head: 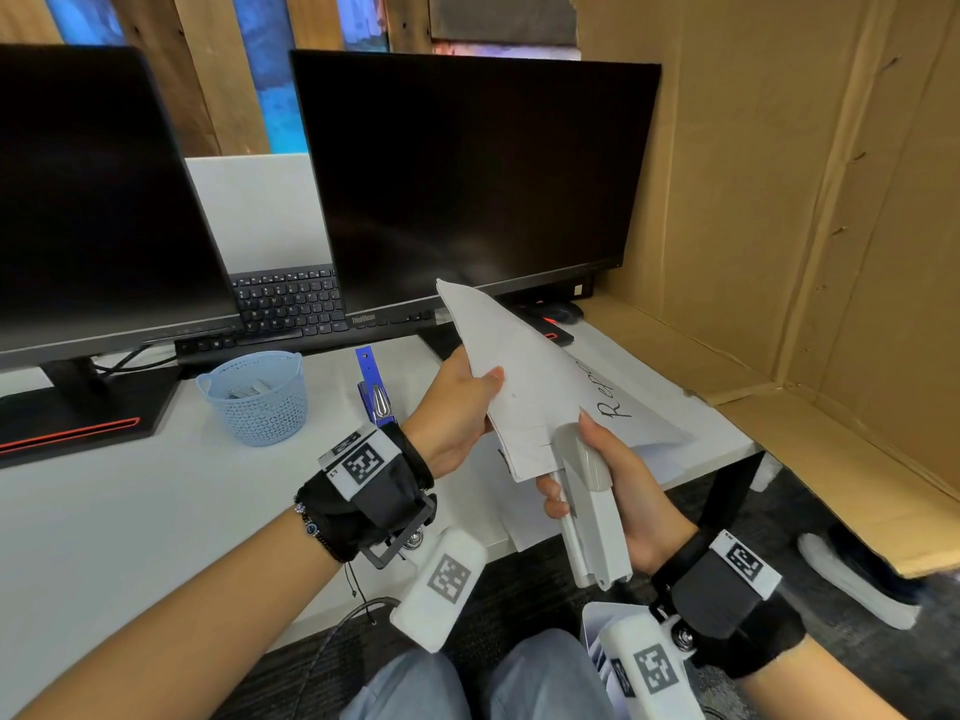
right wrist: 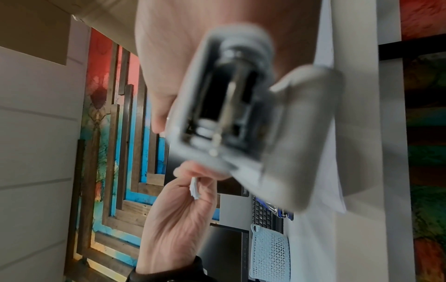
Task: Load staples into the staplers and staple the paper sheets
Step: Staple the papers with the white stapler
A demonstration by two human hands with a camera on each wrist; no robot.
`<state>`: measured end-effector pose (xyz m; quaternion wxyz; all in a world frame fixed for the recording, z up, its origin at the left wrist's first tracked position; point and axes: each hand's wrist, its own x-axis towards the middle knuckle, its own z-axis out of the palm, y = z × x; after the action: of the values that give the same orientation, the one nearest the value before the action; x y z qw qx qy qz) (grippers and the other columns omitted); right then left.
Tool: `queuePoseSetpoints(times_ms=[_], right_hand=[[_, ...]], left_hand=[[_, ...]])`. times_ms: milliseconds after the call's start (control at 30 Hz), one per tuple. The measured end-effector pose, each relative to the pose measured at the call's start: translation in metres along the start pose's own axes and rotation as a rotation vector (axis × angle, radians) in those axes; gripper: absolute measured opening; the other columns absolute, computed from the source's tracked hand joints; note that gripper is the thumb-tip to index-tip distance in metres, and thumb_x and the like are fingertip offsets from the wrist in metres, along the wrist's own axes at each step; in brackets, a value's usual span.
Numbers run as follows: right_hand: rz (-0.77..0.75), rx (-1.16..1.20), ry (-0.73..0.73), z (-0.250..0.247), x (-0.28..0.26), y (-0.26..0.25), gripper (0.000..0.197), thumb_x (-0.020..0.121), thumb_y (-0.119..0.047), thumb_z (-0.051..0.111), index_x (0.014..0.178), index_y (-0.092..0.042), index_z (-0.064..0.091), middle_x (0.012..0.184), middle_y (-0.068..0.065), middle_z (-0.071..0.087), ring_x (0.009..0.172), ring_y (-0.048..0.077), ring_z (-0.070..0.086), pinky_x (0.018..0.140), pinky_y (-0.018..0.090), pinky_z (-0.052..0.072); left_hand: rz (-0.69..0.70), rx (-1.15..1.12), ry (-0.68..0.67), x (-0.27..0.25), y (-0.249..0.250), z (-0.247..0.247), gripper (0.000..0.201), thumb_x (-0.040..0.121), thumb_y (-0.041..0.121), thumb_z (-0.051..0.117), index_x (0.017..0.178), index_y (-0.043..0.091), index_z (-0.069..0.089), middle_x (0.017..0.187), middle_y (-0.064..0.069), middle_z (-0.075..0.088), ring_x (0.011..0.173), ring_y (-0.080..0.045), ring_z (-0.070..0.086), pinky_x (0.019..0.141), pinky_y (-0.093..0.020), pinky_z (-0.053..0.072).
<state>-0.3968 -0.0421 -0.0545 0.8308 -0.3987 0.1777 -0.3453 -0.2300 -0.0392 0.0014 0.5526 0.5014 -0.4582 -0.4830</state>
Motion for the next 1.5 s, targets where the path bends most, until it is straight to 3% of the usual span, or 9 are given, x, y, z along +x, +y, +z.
queuePoseSetpoints(times_ms=[167, 233, 400, 600, 833, 933, 1067, 1300, 1500], right_hand=[[-0.004, -0.019, 0.069, 0.006, -0.003, -0.001, 0.034, 0.089, -0.04, 0.056, 0.099, -0.011, 0.069, 0.087, 0.011, 0.061, 0.057, 0.019, 0.052, 0.05, 0.025, 0.045], [0.0, -0.019, 0.105, 0.008, -0.003, 0.0, 0.033, 0.088, -0.039, 0.055, 0.093, -0.011, 0.071, 0.085, 0.011, 0.061, 0.056, 0.019, 0.053, 0.049, 0.025, 0.046], [0.014, -0.083, 0.178, 0.005, 0.0, 0.001, 0.045, 0.082, -0.043, 0.058, 0.107, -0.007, 0.063, 0.082, 0.013, 0.064, 0.059, 0.02, 0.061, 0.051, 0.026, 0.051], [-0.014, -0.102, 0.169, 0.001, 0.0, 0.003, 0.045, 0.082, -0.044, 0.053, 0.107, -0.008, 0.063, 0.076, 0.011, 0.068, 0.058, 0.018, 0.063, 0.053, 0.024, 0.052], [-0.025, -0.123, 0.195, -0.002, 0.003, 0.006, 0.046, 0.081, -0.044, 0.055, 0.111, -0.009, 0.061, 0.077, 0.01, 0.069, 0.058, 0.019, 0.065, 0.055, 0.024, 0.053], [0.017, -0.108, 0.196, -0.002, 0.001, 0.002, 0.044, 0.081, -0.047, 0.055, 0.098, -0.007, 0.065, 0.07, 0.013, 0.066, 0.055, 0.02, 0.063, 0.053, 0.026, 0.053], [0.054, -0.088, 0.139, -0.006, 0.0, -0.001, 0.047, 0.071, -0.054, 0.07, 0.082, -0.008, 0.072, 0.067, 0.018, 0.059, 0.054, 0.025, 0.056, 0.051, 0.031, 0.048], [-0.009, 0.014, -0.007, -0.008, 0.001, -0.002, 0.056, 0.063, -0.052, 0.081, 0.096, -0.008, 0.069, 0.084, 0.011, 0.06, 0.057, 0.019, 0.047, 0.046, 0.024, 0.039], [0.011, 0.003, -0.051, -0.012, 0.002, -0.002, 0.065, 0.066, -0.059, 0.078, 0.103, -0.006, 0.068, 0.074, 0.009, 0.055, 0.051, 0.014, 0.044, 0.045, 0.021, 0.035]], left_hand=[[-0.002, -0.013, 0.001, -0.001, 0.0, 0.0, 0.041, 0.101, 0.008, 0.04, 0.142, 0.016, 0.038, 0.135, -0.006, 0.056, 0.12, -0.025, 0.057, 0.091, -0.038, 0.053], [-0.002, -0.016, -0.003, -0.001, -0.001, 0.0, 0.041, 0.101, 0.008, 0.04, 0.142, 0.015, 0.038, 0.135, -0.006, 0.056, 0.119, -0.025, 0.057, 0.09, -0.037, 0.053], [-0.009, -0.02, -0.016, -0.001, -0.002, 0.0, 0.042, 0.101, 0.008, 0.04, 0.142, 0.016, 0.038, 0.135, -0.005, 0.056, 0.119, -0.025, 0.057, 0.093, -0.04, 0.052], [-0.012, -0.032, -0.031, 0.001, -0.001, 0.0, 0.041, 0.101, 0.007, 0.041, 0.141, 0.015, 0.039, 0.133, -0.006, 0.057, 0.118, -0.025, 0.058, 0.089, -0.037, 0.054], [-0.02, -0.049, -0.034, 0.001, -0.003, 0.001, 0.039, 0.101, 0.005, 0.04, 0.138, 0.014, 0.042, 0.129, -0.006, 0.06, 0.114, -0.024, 0.06, 0.085, -0.033, 0.055], [-0.025, -0.053, -0.018, 0.002, -0.004, 0.0, 0.04, 0.101, 0.004, 0.04, 0.14, 0.013, 0.041, 0.131, -0.007, 0.059, 0.114, -0.024, 0.06, 0.086, -0.034, 0.055], [-0.027, -0.051, -0.006, 0.002, -0.004, -0.001, 0.04, 0.101, 0.004, 0.04, 0.139, 0.014, 0.041, 0.13, -0.005, 0.059, 0.112, -0.022, 0.06, 0.084, -0.032, 0.055], [-0.019, -0.039, 0.005, 0.003, -0.002, -0.004, 0.04, 0.101, 0.005, 0.04, 0.14, 0.014, 0.041, 0.131, -0.005, 0.059, 0.116, -0.024, 0.059, 0.088, -0.037, 0.054], [-0.026, -0.037, 0.004, 0.002, -0.002, -0.007, 0.041, 0.101, 0.006, 0.041, 0.141, 0.014, 0.04, 0.132, -0.006, 0.058, 0.117, -0.025, 0.059, 0.088, -0.037, 0.054]])
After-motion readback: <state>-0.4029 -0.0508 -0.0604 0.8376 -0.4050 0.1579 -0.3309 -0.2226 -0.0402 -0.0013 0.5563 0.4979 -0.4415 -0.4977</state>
